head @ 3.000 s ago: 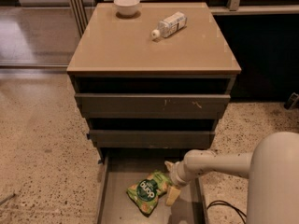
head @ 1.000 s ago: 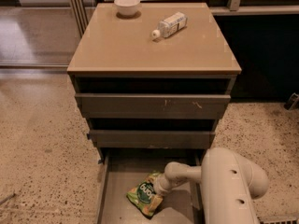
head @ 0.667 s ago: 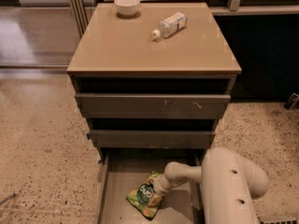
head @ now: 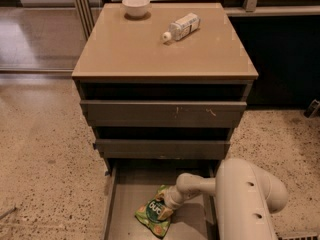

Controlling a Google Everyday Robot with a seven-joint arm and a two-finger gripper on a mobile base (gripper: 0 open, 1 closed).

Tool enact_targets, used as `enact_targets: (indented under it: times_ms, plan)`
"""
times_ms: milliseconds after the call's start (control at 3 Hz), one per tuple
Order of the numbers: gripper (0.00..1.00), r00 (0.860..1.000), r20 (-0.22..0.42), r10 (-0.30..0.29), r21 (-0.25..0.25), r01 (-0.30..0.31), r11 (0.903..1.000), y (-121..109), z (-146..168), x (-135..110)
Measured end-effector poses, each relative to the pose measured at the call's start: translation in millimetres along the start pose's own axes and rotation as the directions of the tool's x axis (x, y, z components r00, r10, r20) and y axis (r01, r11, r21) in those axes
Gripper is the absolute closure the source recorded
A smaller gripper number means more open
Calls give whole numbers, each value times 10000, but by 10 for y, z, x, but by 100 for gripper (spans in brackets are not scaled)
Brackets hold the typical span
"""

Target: Pick green rice chip bag from bottom drawer and place on counter

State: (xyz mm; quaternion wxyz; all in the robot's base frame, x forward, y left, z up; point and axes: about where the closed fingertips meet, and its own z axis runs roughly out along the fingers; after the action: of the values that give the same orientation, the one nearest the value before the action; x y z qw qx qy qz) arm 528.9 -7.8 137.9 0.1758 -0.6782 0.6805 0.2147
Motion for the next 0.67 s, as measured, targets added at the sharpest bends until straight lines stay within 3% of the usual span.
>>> enact_targets:
  times_ms: [333,667]
  plan:
    - [0,10000,0,0,0,0,10000,0,0,0]
    - [0,10000,0,-1,-2,1,10000,0,0,0]
